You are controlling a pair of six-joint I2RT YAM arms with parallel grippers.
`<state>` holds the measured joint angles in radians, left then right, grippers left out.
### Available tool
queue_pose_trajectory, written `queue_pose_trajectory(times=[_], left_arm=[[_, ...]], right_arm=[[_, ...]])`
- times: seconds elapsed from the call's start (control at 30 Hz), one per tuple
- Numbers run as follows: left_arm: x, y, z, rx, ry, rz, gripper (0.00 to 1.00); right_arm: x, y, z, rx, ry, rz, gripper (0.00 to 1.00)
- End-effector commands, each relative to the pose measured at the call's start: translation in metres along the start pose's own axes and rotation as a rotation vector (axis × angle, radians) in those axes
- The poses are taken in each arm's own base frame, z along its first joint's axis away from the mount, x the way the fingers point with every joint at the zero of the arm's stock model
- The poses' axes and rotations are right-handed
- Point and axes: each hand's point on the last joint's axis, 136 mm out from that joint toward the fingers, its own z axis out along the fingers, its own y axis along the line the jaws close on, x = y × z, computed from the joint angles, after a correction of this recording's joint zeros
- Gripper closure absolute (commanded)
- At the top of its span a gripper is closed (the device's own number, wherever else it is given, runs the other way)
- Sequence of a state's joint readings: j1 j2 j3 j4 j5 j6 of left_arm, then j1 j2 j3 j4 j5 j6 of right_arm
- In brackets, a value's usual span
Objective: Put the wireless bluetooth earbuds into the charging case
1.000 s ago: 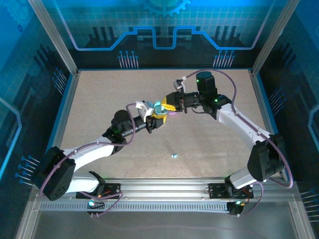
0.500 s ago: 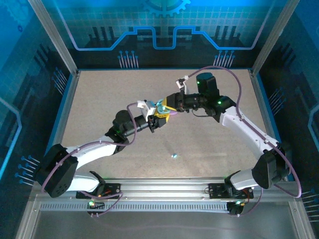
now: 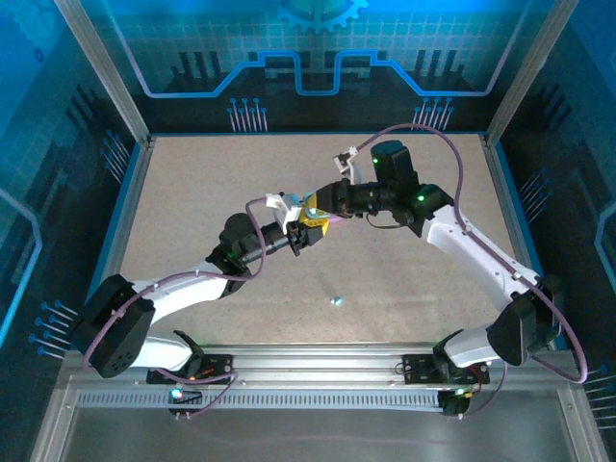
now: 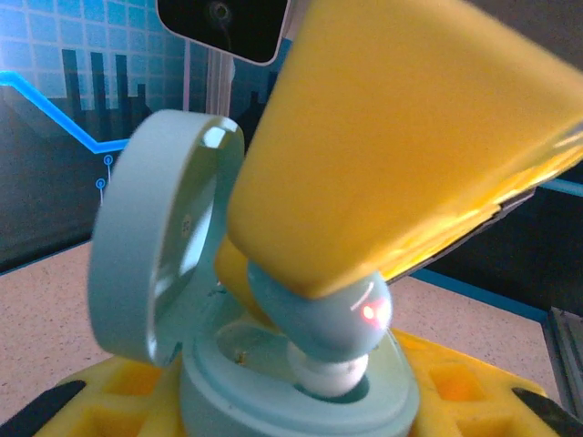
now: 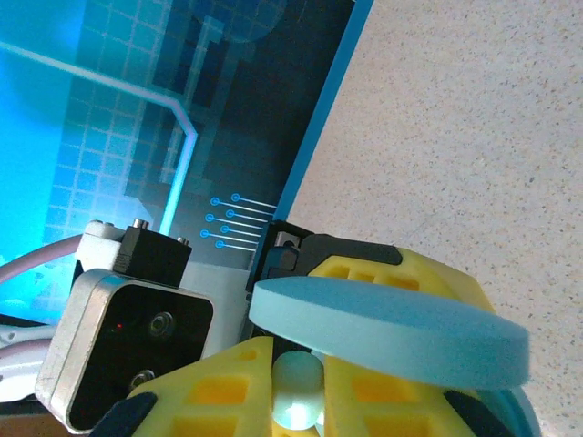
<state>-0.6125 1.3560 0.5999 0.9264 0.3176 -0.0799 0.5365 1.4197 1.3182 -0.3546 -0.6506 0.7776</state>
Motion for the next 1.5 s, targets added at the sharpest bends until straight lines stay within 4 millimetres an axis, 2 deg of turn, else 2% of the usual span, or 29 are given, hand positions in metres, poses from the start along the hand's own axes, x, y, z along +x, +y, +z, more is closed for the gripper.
queue_pose_trajectory(times=[0.0, 0.3, 0.53, 0.73, 1.03, 1.27, 1.37, 1.47], left_arm=[[-0.029, -0.004, 0.003, 0.008, -0.096, 0.019, 0.69], [-0.031, -0.004, 0.002, 0.008, -0.104, 0.024, 0.69], [-0.031, -0.006, 0.002, 0.015, -0.106, 0.025, 0.69], [-0.03, -0.005, 0.001, 0.014, -0.104, 0.023, 0.7], [-0.028, -0.005, 0.0, 0.009, -0.1, 0.021, 0.69], [-0.026, -0.004, -0.001, 0.002, -0.097, 0.023, 0.7], [-0.025, -0.002, -0.002, -0.014, -0.093, 0.024, 0.7], [-0.025, 0.001, -0.006, -0.041, -0.089, 0.035, 0.7]], right_arm=[[0.01, 0.002, 0.004, 0.035, 0.039, -0.034, 0.82], [0.012, -0.01, 0.001, 0.132, 0.042, -0.047, 0.78], [0.01, -0.009, 0.0, 0.15, 0.042, -0.061, 0.74], [0.006, -0.005, -0.002, 0.155, 0.03, -0.068, 0.68], [0.001, 0.009, -0.012, 0.144, 0.003, -0.102, 0.58], [0.004, 0.022, -0.021, 0.112, 0.0, -0.143, 0.57], [0.005, 0.034, -0.031, 0.087, -0.025, -0.19, 0.57], [0.003, 0.039, -0.053, 0.135, -0.11, -0.251, 0.58]])
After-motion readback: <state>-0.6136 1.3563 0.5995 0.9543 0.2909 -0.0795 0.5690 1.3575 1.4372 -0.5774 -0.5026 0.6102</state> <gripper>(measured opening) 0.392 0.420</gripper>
